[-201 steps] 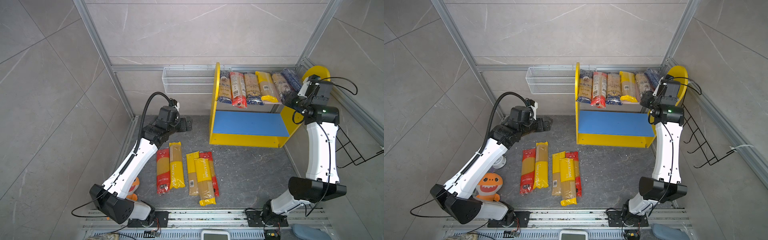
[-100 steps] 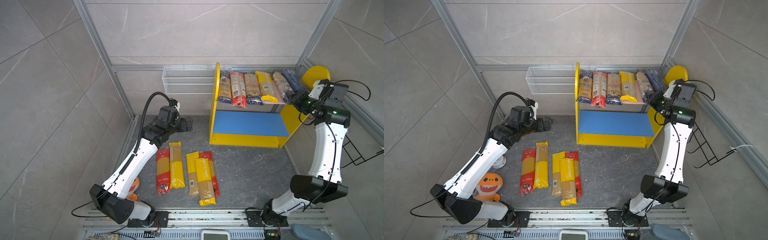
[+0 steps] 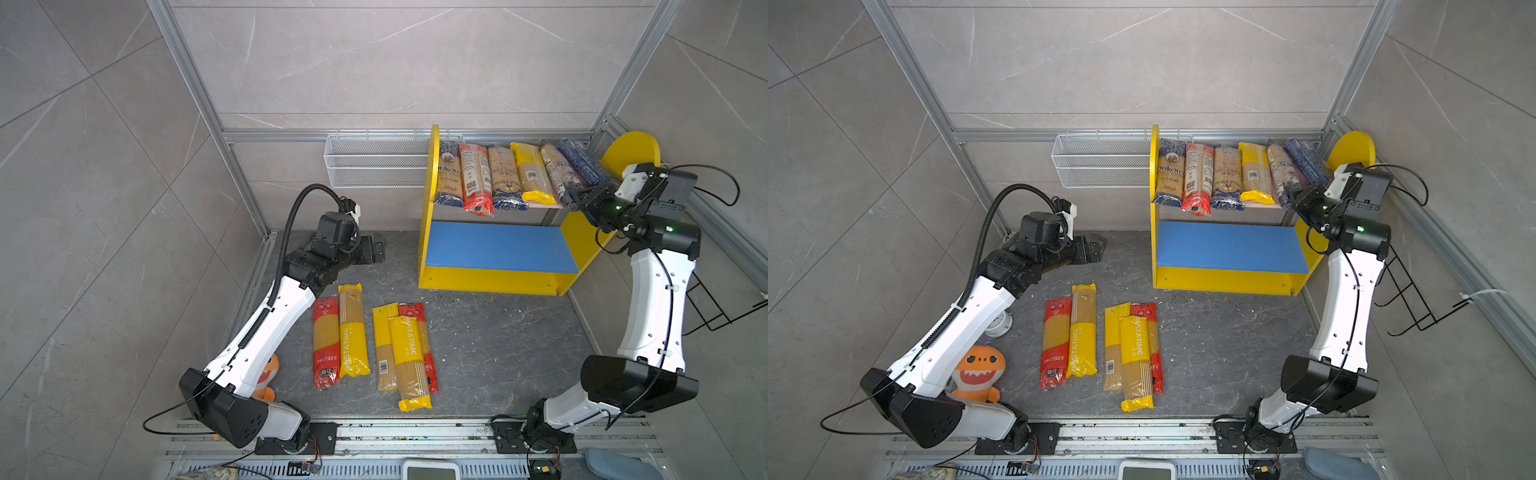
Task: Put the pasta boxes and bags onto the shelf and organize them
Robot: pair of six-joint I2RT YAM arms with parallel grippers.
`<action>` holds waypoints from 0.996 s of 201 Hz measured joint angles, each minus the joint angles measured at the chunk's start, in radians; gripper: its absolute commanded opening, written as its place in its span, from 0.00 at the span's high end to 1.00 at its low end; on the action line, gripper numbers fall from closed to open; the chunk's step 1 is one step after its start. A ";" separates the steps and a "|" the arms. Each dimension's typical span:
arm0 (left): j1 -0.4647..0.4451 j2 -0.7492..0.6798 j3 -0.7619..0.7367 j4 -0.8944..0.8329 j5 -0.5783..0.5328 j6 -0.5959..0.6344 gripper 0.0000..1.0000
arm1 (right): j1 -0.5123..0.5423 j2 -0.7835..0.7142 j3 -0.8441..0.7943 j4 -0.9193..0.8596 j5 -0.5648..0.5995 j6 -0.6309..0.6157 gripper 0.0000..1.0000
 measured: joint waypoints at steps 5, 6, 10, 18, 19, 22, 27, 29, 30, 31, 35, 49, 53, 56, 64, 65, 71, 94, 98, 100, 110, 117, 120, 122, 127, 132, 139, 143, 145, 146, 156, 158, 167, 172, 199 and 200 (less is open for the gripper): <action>0.000 0.000 0.000 0.000 0.002 0.001 0.00 | 0.000 -0.002 -0.002 0.000 -0.003 0.002 0.95; 0.000 0.000 0.000 0.000 0.002 0.001 0.00 | 0.000 -0.003 -0.003 0.001 -0.004 0.004 0.95; 0.000 0.000 0.000 0.000 0.004 0.002 0.00 | 0.000 -0.005 -0.005 0.002 -0.007 0.006 0.95; 0.000 0.000 0.000 0.000 0.007 0.003 0.00 | -0.003 -0.009 -0.015 0.009 -0.021 0.027 0.95; 0.000 0.000 0.000 0.000 0.008 0.003 0.00 | -0.003 -0.009 -0.016 0.010 -0.023 0.030 0.95; 0.000 0.000 0.000 0.000 0.008 0.003 0.00 | -0.006 -0.011 -0.022 0.016 -0.030 0.036 0.95; 0.000 0.000 0.000 0.000 0.011 0.003 0.00 | -0.008 -0.014 -0.033 0.026 -0.041 0.055 0.95; 0.000 0.000 0.000 0.000 0.011 0.003 0.00 | -0.010 -0.016 -0.037 0.032 -0.045 0.059 0.95; 0.000 0.000 0.000 0.000 0.013 0.003 0.00 | -0.010 -0.016 -0.039 0.032 -0.047 0.061 0.95; 0.000 0.000 0.000 0.000 0.013 0.003 0.00 | -0.011 -0.017 -0.042 0.036 -0.050 0.068 0.95; 0.000 0.000 0.000 0.000 0.014 0.003 0.00 | -0.013 -0.018 -0.045 0.040 -0.056 0.079 0.95; 0.000 0.000 0.000 0.000 0.014 0.003 0.00 | -0.019 -0.019 -0.056 0.060 -0.073 0.116 0.96; 0.000 0.000 0.000 0.000 0.014 0.003 0.00 | -0.021 -0.019 -0.060 0.066 -0.077 0.129 0.96; 0.000 0.000 0.000 0.000 0.014 0.003 0.00 | -0.022 -0.020 -0.063 0.071 -0.080 0.133 0.96; 0.000 0.000 0.000 0.000 0.014 0.003 0.00 | -0.024 -0.022 -0.073 0.084 -0.083 0.151 0.96; 0.000 0.000 0.000 0.000 0.014 0.003 0.00 | -0.025 -0.022 -0.075 0.087 -0.084 0.154 0.96; 0.000 0.000 0.000 0.000 0.014 0.003 0.00 | -0.027 -0.024 -0.083 0.097 -0.085 0.163 0.96; 0.000 0.000 0.000 0.000 0.014 0.003 0.00 | -0.046 -0.041 -0.117 0.132 -0.089 0.191 0.96; 0.000 0.000 0.000 0.000 0.014 0.003 0.00 | -0.050 -0.043 -0.121 0.137 -0.090 0.194 0.96; 0.000 0.000 0.000 0.000 0.014 0.003 0.00 | -0.053 -0.045 -0.123 0.139 -0.092 0.196 0.96; 0.000 0.000 0.000 0.000 0.014 0.004 0.00 | -0.068 -0.049 -0.132 0.147 -0.096 0.202 0.96; 0.000 0.000 0.000 0.000 0.014 0.005 0.00 | -0.080 -0.051 -0.132 0.147 -0.097 0.201 0.95; 0.000 0.000 0.000 -0.001 0.014 0.005 0.00 | -0.085 -0.052 -0.132 0.147 -0.097 0.201 0.95; 0.000 0.000 0.000 -0.001 0.014 0.005 0.00 | -0.088 -0.052 -0.132 0.147 -0.097 0.201 0.95; 0.000 0.000 0.000 -0.001 0.014 0.006 0.00 | -0.095 -0.053 -0.132 0.146 -0.097 0.197 0.95; 0.000 0.000 0.002 -0.002 0.014 0.007 0.00 | -0.103 -0.054 -0.131 0.143 -0.096 0.195 0.96; 0.000 0.002 0.004 -0.003 0.015 0.007 0.00 | -0.114 -0.055 -0.128 0.138 -0.094 0.187 0.96; 0.000 0.003 0.006 -0.003 0.015 0.007 0.00 | -0.119 -0.055 -0.125 0.135 -0.093 0.182 0.96; 0.000 0.005 0.008 -0.003 0.015 0.007 0.00 | -0.122 -0.055 -0.122 0.130 -0.091 0.180 0.95; 0.000 0.005 0.008 -0.003 0.015 0.007 0.00 | -0.124 -0.055 -0.120 0.127 -0.090 0.177 0.95; 0.000 0.012 0.015 -0.003 0.015 0.008 0.00 | -0.136 -0.055 -0.103 0.109 -0.079 0.163 0.95; 0.000 0.014 0.017 -0.003 0.016 0.008 0.00 | -0.137 -0.055 -0.100 0.105 -0.076 0.161 0.95; 0.000 0.022 0.024 -0.003 0.016 0.009 0.00 | -0.144 -0.055 -0.084 0.088 -0.065 0.152 0.95; 0.000 0.026 0.027 -0.003 0.016 0.010 0.00 | -0.148 -0.055 -0.077 0.080 -0.062 0.148 0.95; 0.000 0.045 0.035 -0.003 0.019 0.011 0.00 | -0.129 -0.051 -0.058 0.050 -0.050 0.126 0.95; 0.000 0.045 0.036 -0.003 0.019 0.011 0.00 | -0.128 -0.051 -0.058 0.049 -0.048 0.124 0.95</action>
